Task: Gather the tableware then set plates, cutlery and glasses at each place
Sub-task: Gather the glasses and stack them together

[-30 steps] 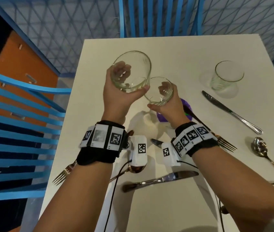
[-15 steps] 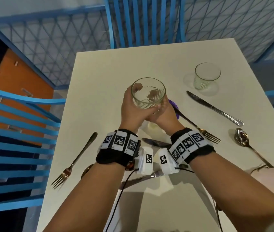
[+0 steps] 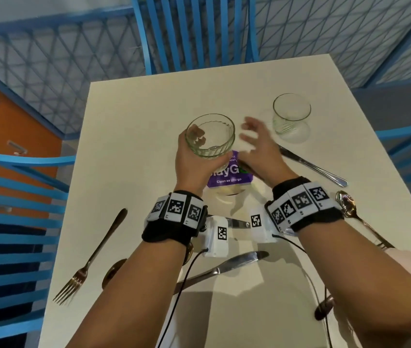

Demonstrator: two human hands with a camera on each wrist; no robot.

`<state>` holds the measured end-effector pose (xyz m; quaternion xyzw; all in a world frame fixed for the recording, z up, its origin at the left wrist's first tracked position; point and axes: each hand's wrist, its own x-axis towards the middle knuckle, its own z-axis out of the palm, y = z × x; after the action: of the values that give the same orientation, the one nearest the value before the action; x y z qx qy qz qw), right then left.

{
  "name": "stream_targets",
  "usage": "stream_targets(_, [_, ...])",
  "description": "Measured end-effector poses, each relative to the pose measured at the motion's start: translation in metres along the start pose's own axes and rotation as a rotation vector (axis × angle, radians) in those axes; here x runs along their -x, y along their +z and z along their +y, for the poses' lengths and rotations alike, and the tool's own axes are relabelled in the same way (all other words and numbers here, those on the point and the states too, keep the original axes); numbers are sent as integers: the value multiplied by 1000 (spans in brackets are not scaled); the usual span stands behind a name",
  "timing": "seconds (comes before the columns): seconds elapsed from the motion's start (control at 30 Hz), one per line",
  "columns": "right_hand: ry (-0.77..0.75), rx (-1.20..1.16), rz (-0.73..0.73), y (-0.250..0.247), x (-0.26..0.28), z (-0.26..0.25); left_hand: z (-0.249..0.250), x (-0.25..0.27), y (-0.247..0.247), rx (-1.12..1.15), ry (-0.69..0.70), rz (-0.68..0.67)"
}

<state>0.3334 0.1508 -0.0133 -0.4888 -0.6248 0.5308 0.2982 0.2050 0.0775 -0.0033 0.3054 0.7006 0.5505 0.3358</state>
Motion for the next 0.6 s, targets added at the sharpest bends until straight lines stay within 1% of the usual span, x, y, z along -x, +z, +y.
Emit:
stream_targets(0.07, [67,-116,373,-17,-17,9,-3,-4,-1,1,-4,-3])
stream_targets(0.1, [107,-172,519,-24,-25,13,-3,-5,-2,6,-4,-6])
stream_targets(0.13, [154,-209,600,-29,-35,18,-4,-5,-1,9,-7,-7])
stream_targets(0.17, [200,-235,628,-33,-43,22,-6,-6,-1,11,-10,-9])
stream_targets(0.23, [261,-219,631,-39,-58,29,-9,-6,0,17,-19,-17])
stream_targets(0.37, [233,-167,668,-43,-78,40,-14,-9,0,38,-30,-30])
stream_targets(0.5, [262,-299,646,-47,-91,43,-17,-13,-1,34,-16,-50])
stream_targets(0.6, [225,-226,680,-50,-102,54,-19,-16,-3,5,-16,-61])
